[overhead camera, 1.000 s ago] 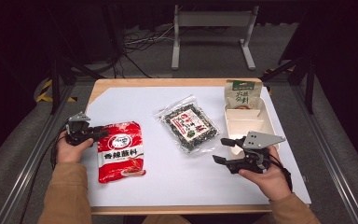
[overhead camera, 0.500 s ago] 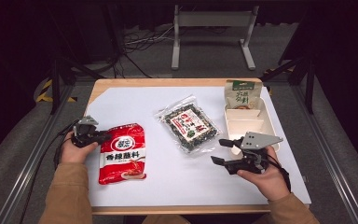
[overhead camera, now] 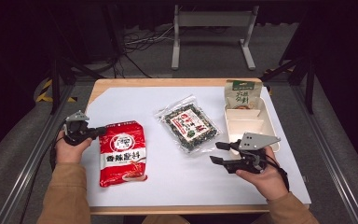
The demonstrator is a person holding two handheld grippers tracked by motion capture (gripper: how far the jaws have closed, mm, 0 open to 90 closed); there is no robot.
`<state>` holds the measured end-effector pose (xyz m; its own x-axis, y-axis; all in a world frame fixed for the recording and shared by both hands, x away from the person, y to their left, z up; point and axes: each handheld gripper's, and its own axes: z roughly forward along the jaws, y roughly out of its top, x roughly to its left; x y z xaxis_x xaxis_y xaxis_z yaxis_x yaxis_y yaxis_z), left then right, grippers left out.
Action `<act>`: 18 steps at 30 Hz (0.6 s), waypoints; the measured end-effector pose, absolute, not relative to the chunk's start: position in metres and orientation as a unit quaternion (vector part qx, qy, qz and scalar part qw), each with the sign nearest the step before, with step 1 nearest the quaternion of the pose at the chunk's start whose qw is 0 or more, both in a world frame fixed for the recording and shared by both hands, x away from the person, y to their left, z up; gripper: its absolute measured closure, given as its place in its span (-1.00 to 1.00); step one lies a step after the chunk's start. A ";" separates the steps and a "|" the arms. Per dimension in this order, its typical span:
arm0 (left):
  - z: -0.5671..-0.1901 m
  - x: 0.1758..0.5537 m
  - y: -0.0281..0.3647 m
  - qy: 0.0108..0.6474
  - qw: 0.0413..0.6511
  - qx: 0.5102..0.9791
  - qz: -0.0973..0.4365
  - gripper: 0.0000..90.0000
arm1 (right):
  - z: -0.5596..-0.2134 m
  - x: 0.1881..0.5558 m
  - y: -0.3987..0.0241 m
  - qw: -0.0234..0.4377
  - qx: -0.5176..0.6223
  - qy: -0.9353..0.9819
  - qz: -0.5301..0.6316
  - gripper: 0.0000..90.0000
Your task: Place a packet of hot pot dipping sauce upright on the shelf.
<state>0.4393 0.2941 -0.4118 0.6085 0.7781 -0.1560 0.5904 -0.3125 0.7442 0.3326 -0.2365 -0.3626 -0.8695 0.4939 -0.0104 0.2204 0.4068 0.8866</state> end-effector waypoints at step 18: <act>-0.342 0.402 0.277 0.381 0.434 0.801 0.156 1.00 | -0.358 0.331 -0.235 0.146 0.208 0.821 0.511 0.18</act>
<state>0.4024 0.2770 -0.3424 0.6607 0.7462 -0.0815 0.4758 -0.3323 0.8144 0.3306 -0.2352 -0.3579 -0.8705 0.4913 -0.0280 0.1923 0.3921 0.8996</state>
